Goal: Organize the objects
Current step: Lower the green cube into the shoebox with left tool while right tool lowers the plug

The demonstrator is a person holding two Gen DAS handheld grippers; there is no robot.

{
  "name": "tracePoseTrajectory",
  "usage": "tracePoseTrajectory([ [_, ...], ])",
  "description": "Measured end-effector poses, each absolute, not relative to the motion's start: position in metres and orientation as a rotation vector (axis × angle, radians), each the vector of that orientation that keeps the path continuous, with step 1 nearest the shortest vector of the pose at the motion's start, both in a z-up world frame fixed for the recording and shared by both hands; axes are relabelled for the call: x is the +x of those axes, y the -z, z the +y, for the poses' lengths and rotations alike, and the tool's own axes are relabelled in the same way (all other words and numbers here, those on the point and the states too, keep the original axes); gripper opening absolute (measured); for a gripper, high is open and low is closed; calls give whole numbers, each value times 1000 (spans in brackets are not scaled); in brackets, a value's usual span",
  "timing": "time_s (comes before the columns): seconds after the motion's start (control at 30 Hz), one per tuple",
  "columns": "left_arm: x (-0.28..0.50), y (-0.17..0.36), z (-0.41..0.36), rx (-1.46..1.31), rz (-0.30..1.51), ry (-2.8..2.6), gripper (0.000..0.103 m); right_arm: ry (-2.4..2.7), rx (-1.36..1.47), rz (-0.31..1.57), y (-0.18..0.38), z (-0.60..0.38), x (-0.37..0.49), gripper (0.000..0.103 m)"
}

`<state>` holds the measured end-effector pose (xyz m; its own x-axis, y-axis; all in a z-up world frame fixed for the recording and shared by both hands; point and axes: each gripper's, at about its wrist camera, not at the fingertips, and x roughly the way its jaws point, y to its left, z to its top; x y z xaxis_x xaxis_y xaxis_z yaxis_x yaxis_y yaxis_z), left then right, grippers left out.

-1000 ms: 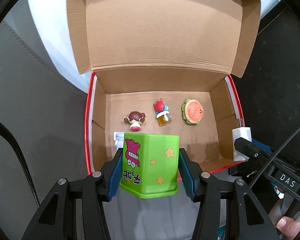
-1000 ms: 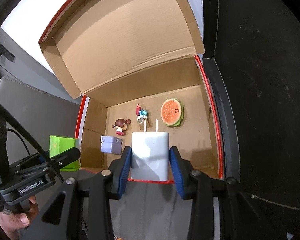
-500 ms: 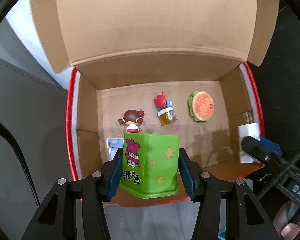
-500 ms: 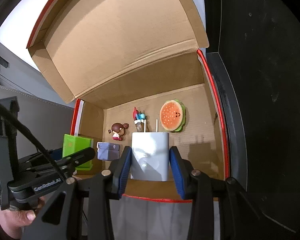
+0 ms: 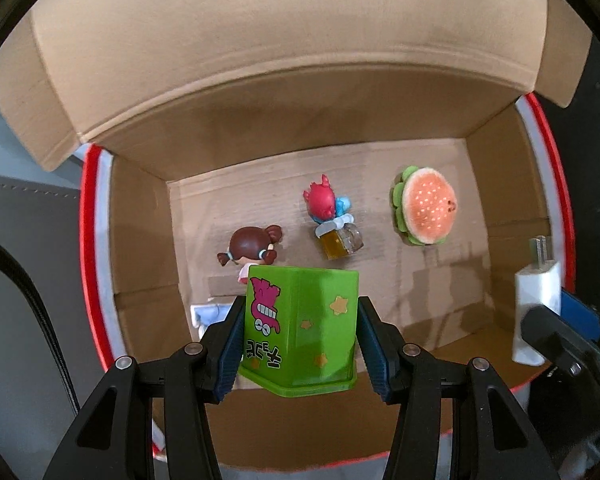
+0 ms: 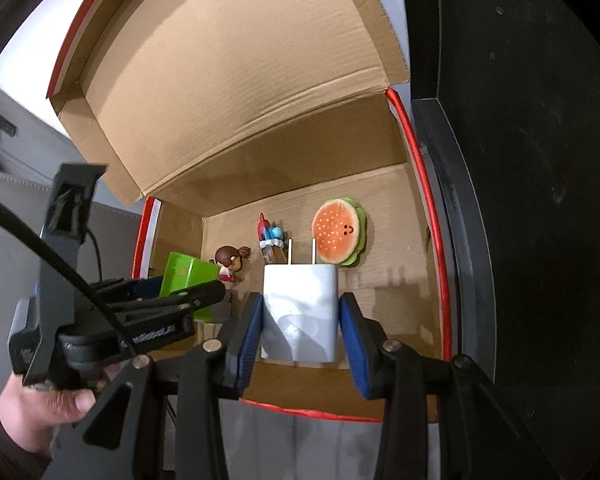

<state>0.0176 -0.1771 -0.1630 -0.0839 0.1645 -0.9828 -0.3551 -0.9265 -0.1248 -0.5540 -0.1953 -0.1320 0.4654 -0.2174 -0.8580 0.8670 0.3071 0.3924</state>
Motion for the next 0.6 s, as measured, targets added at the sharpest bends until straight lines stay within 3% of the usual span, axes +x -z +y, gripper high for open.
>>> tracePoseTrajectory([
  [0.6,9,205,-163,-1950,308,-2013,54,782,978,788,149,-190,-538,38],
])
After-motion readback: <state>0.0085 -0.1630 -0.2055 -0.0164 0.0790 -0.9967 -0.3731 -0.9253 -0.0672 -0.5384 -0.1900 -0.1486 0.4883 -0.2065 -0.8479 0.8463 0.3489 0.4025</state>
